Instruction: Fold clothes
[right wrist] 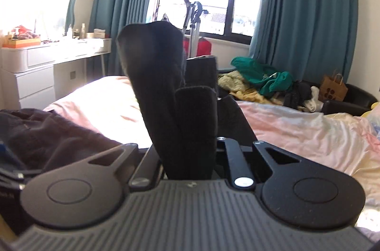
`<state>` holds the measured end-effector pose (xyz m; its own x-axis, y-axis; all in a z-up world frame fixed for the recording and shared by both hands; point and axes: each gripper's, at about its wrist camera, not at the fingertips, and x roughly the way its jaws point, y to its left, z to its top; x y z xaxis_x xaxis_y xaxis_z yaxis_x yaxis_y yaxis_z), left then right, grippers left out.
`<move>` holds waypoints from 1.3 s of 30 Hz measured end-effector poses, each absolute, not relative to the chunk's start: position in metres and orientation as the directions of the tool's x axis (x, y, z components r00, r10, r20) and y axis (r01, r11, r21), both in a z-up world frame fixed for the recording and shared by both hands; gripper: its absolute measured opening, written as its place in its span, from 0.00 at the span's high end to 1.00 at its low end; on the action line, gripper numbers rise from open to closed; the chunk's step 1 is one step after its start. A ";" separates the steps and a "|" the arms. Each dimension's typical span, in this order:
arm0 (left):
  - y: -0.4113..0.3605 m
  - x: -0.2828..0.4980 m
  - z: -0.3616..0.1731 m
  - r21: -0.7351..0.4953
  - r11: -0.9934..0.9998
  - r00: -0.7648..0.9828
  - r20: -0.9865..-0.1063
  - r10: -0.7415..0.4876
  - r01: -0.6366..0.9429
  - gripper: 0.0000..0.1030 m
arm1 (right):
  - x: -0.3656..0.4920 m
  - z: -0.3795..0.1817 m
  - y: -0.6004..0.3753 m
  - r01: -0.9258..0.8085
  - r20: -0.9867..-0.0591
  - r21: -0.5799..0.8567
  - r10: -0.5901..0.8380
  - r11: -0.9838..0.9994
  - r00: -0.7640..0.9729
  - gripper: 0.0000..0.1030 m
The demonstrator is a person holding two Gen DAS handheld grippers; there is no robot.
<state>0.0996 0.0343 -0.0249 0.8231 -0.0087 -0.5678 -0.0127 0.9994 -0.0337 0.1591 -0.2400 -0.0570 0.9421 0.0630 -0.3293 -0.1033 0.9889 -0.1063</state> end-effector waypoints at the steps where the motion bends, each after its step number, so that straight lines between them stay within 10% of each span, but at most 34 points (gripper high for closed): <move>1: 0.038 0.100 -0.023 -0.049 0.999 0.821 -0.571 -0.013 -0.018 0.00 | 0.157 -0.073 -0.228 -0.133 -0.364 -0.106 0.086 0.985 0.928 0.86; 21: 0.045 0.106 -0.013 -0.155 0.988 0.830 -0.552 -0.081 -0.007 0.01 | 0.138 -0.142 -0.154 -0.298 -0.496 -0.215 0.159 0.930 0.854 0.82; 32: 0.046 0.115 -0.024 -0.305 0.952 0.802 -0.563 -0.202 0.026 0.01 | 0.130 -0.111 -0.176 -0.399 -0.663 -0.021 0.286 0.917 0.692 0.20; 39: 0.024 0.119 -0.037 -0.228 0.972 0.784 -0.592 -0.186 0.059 0.01 | 0.108 -0.106 -0.188 -0.424 -0.681 0.001 0.310 0.906 0.663 0.20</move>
<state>0.1188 0.0236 -0.0369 0.7844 -0.1858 -0.5917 0.0586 0.9720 -0.2275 0.1078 -0.1876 -0.1062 0.6628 0.3104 -0.6814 -0.4236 0.9058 0.0005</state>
